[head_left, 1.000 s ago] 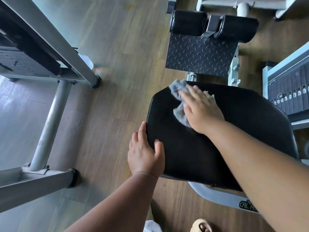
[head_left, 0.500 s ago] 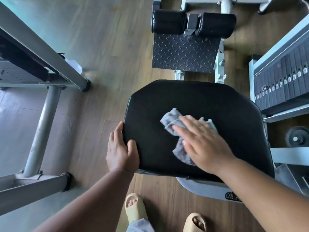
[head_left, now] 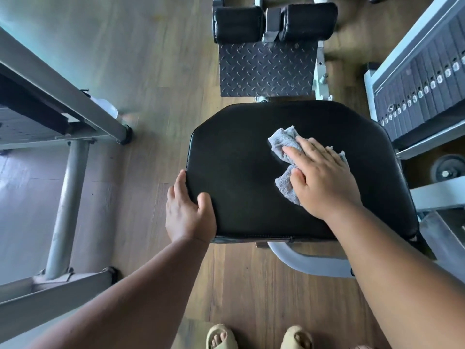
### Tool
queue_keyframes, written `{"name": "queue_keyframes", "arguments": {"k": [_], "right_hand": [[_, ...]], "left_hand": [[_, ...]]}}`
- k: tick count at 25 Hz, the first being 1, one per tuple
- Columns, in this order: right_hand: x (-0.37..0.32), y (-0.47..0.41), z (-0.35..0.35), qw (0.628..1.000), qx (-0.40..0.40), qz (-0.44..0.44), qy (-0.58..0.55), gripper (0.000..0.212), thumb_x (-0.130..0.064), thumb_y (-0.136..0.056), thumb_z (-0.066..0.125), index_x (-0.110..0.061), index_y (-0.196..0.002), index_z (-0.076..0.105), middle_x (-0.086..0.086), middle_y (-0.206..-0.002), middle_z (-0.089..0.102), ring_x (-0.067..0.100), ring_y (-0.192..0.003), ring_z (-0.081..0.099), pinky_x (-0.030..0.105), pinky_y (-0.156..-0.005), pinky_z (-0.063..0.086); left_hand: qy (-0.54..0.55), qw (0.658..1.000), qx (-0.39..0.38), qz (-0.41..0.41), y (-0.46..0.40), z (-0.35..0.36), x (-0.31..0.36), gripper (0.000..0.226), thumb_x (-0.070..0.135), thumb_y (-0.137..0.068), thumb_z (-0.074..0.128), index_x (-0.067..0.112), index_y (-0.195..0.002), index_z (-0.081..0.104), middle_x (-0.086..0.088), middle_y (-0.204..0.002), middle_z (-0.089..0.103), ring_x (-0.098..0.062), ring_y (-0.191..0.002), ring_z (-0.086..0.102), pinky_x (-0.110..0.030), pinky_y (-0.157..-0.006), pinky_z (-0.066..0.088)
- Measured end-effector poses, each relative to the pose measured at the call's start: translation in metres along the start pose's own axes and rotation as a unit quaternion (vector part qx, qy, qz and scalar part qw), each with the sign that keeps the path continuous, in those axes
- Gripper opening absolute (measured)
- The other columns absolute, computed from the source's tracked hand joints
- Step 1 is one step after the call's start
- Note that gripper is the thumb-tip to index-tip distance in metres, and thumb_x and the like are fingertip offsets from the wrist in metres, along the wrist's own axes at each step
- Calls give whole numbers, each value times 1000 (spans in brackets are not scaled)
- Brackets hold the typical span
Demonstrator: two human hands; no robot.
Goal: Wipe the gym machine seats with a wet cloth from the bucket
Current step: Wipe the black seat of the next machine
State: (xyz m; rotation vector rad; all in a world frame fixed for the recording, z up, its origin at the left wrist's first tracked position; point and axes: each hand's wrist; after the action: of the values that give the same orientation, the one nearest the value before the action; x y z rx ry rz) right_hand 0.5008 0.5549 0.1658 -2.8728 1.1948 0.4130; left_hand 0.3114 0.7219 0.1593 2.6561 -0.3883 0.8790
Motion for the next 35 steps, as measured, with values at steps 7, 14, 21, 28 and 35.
{"name": "queue_keyframes", "arguments": {"k": [7, 14, 21, 28, 35], "right_hand": [[1, -3, 0, 1000, 6, 1, -15, 56, -34, -95, 29, -38, -149, 42, -9, -163, 28, 12, -151, 21, 35, -123, 10], [-3, 1, -2, 999, 31, -9, -43, 48, -29, -99, 34, -40, -144, 46, -12, -154, 39, 19, -140, 36, 38, -113, 26], [-7, 11, -1, 998, 2, -25, -66, 47, -33, -104, 28, -33, -150, 39, -9, -162, 26, 18, -142, 30, 31, -100, 24], [-21, 85, 18, 984, 156, -88, 8, 41, -34, -96, 37, -36, -130, 58, -15, -134, 57, 18, -121, 53, 40, -95, 45], [45, 121, 74, 869, 465, -120, 120, 42, -29, -90, 46, -8, -116, 71, 16, -115, 67, 41, -105, 63, 55, -97, 42]], "left_hand": [[16, 994, 57, 96, 1, 0, -7, 63, 37, -75, 37, 41, -136, 51, 16, -141, 44, -12, -127, 43, -42, -104, 38], [17, 986, 32, 162, -2, -2, -16, 57, 42, -78, 35, 55, -131, 52, 24, -155, 30, -10, -138, 37, -40, -108, 38], [39, 963, 71, 257, -6, 7, -30, 41, 38, -90, 43, 52, -126, 59, 32, -149, 38, -11, -137, 39, -33, -102, 34], [57, 966, 64, 243, 1, 5, -27, 40, 40, -86, 43, 49, -119, 64, 30, -144, 45, -9, -132, 44, -30, -95, 36], [77, 965, 67, 242, 0, 5, -29, 40, 37, -86, 43, 48, -116, 65, 30, -142, 48, -11, -128, 47, -29, -91, 38]]}}
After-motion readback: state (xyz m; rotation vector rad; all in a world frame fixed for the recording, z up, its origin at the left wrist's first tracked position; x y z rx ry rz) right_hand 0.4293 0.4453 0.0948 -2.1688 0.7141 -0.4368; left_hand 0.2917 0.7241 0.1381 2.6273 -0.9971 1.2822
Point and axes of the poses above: each hand's wrist, its own y-axis away from the middle knuckle, its own z-axis out of the palm, x = y × z
